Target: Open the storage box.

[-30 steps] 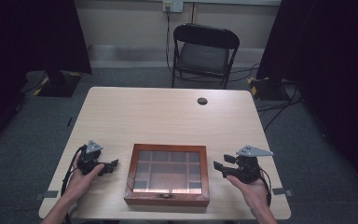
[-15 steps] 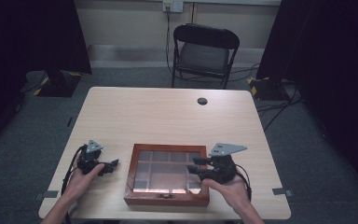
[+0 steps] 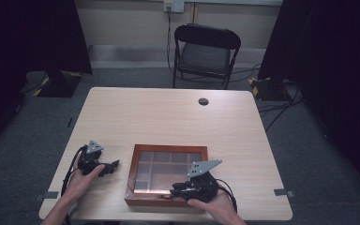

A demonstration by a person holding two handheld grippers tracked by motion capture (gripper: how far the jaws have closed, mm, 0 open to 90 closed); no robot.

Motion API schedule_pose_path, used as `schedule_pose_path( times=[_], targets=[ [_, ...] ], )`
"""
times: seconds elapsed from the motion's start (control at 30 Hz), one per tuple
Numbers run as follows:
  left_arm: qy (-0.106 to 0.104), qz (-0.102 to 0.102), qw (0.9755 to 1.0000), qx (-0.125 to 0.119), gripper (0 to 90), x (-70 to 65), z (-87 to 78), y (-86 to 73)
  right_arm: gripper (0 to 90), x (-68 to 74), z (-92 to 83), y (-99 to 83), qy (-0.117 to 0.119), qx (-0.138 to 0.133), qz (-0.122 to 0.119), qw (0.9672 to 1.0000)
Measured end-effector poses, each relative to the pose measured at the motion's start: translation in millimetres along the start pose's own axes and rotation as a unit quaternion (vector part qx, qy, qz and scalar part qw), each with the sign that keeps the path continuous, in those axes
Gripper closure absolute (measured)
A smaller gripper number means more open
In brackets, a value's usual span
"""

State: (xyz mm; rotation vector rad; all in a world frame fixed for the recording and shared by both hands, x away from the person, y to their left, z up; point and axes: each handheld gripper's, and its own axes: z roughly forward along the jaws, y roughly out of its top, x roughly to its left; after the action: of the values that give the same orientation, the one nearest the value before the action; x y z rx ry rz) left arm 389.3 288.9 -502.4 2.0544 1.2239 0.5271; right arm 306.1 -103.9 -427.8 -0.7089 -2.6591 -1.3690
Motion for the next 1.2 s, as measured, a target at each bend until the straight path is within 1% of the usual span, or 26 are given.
schedule_pose_path(
  times=[0.13,0.2,0.23,0.33,0.37,0.5,0.53,0.57,0.63,0.7,0.83,0.87,0.93,0.97,1.0,1.03,1.07,1.1,1.13,1.17,1.2],
  targets=[
    [0.0,0.0,1.0,0.0,7.4,0.0,0.0,0.0,76.1,1.3,2.2,-3.5,0.005,0.004,-0.002,1.0],
    [0.0,-0.008,1.0,-0.006,7.4,-1.0,0.7,-0.1,75.9,1.0,4.3,-3.9,0.007,0.006,0.0,1.0],
    [0.0,0.0,1.0,0.0,7.4,0.0,0.0,0.0,75.6,1.1,6.3,-4.1,0.003,0.007,0.002,1.0],
    [0.0,0.0,1.0,0.0,7.4,0.0,0.0,0.0,76.2,1.2,13.5,-4.2,0.009,0.015,-0.004,0.9998],
    [0.0,0.0,1.0,0.0,7.4,0.0,0.0,0.0,76.2,1.2,13.5,-4.2,0.009,0.015,-0.004,0.9998],
    [0.0,0.0,1.0,0.0,7.4,0.1,-0.1,0.1,77.1,1.5,17.2,-3.6,0.012,0.007,-0.009,0.9999],
    [-0.001,0.001,1.0,0.0,7.4,0.2,-0.1,0.1,78.4,1.6,18.9,-3.6,0.013,0.01,-0.016,0.9997],
    [-0.001,0.001,1.0,0.0,7.4,0.2,-0.1,0.1,78.4,1.6,18.9,-3.6,0.013,0.01,-0.016,0.9997],
    [-0.001,0.001,1.0,0.0,7.4,0.3,0.0,0.1,79.7,0.4,20.6,-4.5,0.021,0.007,-0.014,0.9997],
    [-0.001,0.0,1.0,0.001,7.4,0.1,-0.1,0.1,79.7,2.2,20.6,-4.9,0.015,0.006,-0.019,0.9997],
    [0.001,-0.003,1.0,0.002,7.6,-0.4,-0.3,0.4,80.4,2.0,22.4,-6.1,0.02,-0.002,-0.017,0.9997],
    [0.003,-0.012,0.9999,-0.001,8.1,-1.8,-0.2,0.7,80.8,2.5,23.6,-4.8,0.02,0.0,-0.021,0.9996],
    [0.003,-0.009,1.0,0.002,10.8,-1.1,-1.3,0.9,81.3,2.0,23.7,-4.0,0.022,0.002,-0.025,0.9994],
    [0.005,-0.009,0.9999,0.002,10.8,-0.9,-1.9,1.0,81.3,2.0,23.7,-4.0,0.022,0.002,-0.025,0.9994],
    [0.007,-0.012,0.9999,0.001,13.3,-0.4,-3.2,1.2,81.4,1.6,23.7,-4.0,0.023,0.002,-0.026,0.9994],
    [0.006,-0.011,0.9999,0.004,16.1,0.6,-4.2,1.2,81.7,1.2,23.6,-3.6,0.026,0.004,-0.026,0.9993],
    [-0.003,-0.019,0.9998,0.0,16.1,1.7,-5.0,1.0,81.8,1.1,23.7,-3.0,0.027,0.005,-0.028,0.9992],
    [-0.003,-0.019,0.9998,0.0,16.4,1.7,-5.0,1.0,81.8,0.6,23.8,-2.3,0.028,0.007,-0.03,0.9991],
    [-0.012,-0.023,0.9997,-0.001,16.6,1.7,-5.8,1.1,81.9,0.1,23.9,-1.7,0.03,0.009,-0.029,0.9991],
    [-0.012,-0.023,0.9997,-0.001,16.5,1.7,-5.8,1.1,81.9,0.1,23.9,-1.7,0.03,0.009,-0.029,0.9991],
    [-0.018,-0.021,0.9996,-0.001,16.5,1.8,-6.5,1.4,82.2,0.2,24.2,-0.3,0.032,0.011,-0.032,0.9989]
  ],
)
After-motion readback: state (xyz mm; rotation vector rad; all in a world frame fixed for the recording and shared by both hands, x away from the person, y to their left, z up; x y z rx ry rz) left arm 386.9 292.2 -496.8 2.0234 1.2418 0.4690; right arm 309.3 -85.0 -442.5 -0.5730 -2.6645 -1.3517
